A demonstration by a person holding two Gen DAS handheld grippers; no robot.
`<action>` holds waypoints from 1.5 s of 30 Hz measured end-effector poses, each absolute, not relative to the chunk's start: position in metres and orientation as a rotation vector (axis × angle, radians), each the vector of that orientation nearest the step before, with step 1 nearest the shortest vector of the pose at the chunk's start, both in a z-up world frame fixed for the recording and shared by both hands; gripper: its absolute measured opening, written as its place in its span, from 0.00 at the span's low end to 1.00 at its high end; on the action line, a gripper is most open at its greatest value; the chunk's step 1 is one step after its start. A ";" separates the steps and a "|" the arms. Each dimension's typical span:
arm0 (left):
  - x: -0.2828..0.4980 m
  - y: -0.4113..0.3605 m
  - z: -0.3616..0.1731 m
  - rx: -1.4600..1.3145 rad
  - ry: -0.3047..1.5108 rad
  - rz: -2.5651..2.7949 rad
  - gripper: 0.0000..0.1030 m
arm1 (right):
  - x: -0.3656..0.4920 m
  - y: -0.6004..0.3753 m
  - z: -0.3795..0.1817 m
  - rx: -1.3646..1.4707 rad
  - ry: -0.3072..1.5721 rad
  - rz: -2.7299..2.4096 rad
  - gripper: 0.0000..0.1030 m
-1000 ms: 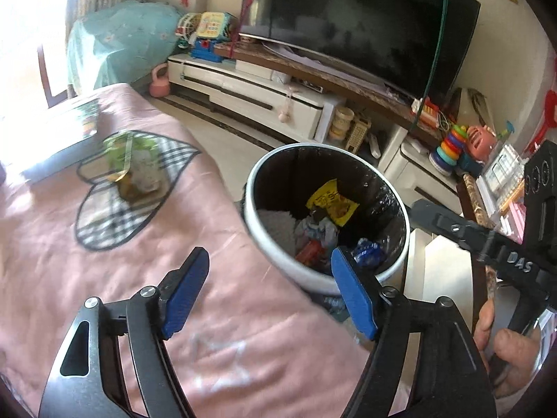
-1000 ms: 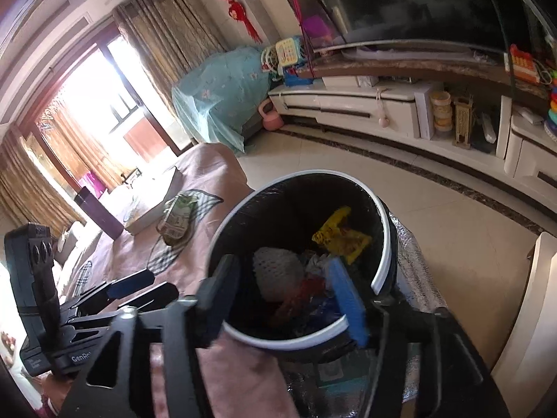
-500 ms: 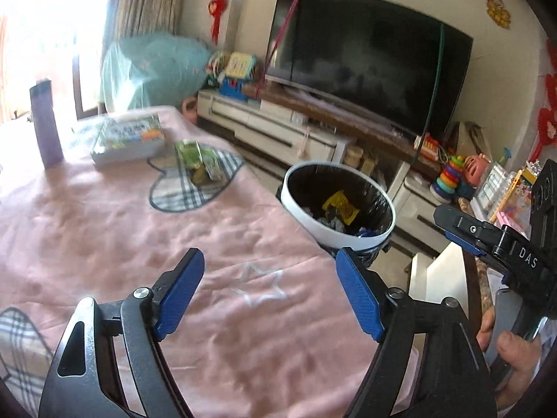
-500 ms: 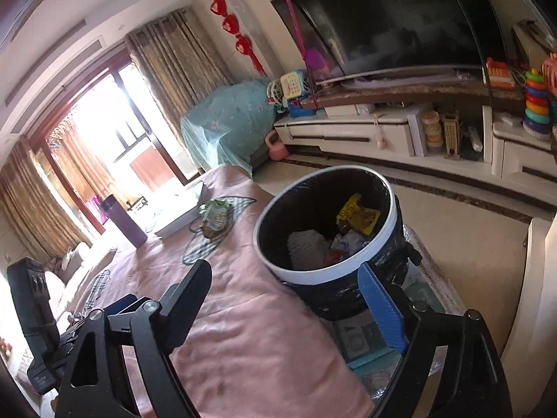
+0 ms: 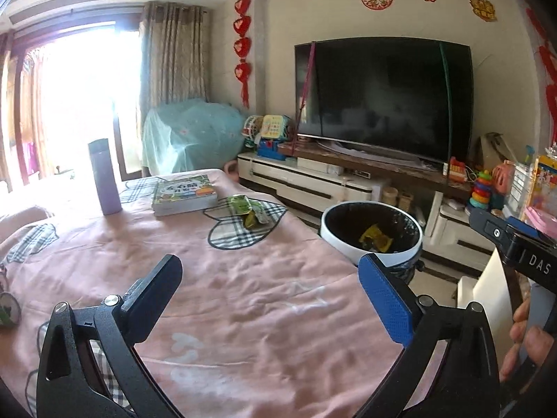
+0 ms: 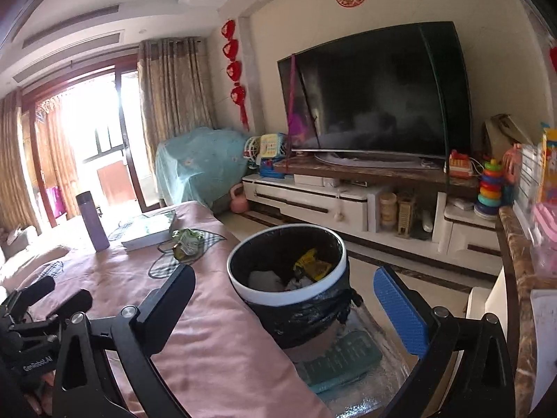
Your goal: Collect trash
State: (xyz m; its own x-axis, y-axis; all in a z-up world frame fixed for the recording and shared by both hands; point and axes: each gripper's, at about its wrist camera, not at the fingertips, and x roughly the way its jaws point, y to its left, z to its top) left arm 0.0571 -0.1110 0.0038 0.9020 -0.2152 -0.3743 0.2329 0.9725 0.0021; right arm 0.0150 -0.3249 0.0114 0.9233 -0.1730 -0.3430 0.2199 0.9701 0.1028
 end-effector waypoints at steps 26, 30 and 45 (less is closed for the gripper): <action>0.049 -0.100 -0.002 0.022 0.351 -0.147 1.00 | 0.011 -0.305 -0.006 0.059 0.341 -0.210 1.00; 0.048 -0.101 -0.001 0.030 0.346 -0.147 1.00 | 0.011 -0.304 -0.006 0.063 0.343 -0.205 1.00; 0.049 -0.101 -0.003 0.037 0.350 -0.142 1.00 | 0.011 -0.302 -0.005 0.070 0.341 -0.192 1.00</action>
State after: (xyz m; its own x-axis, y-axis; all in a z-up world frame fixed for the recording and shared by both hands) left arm 0.0488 -0.1008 -0.0033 0.9293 -0.1325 -0.3447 0.1452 0.9893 0.0114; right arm 0.0114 -0.3018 -0.0046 0.9243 -0.1750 -0.3391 0.1984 0.9795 0.0354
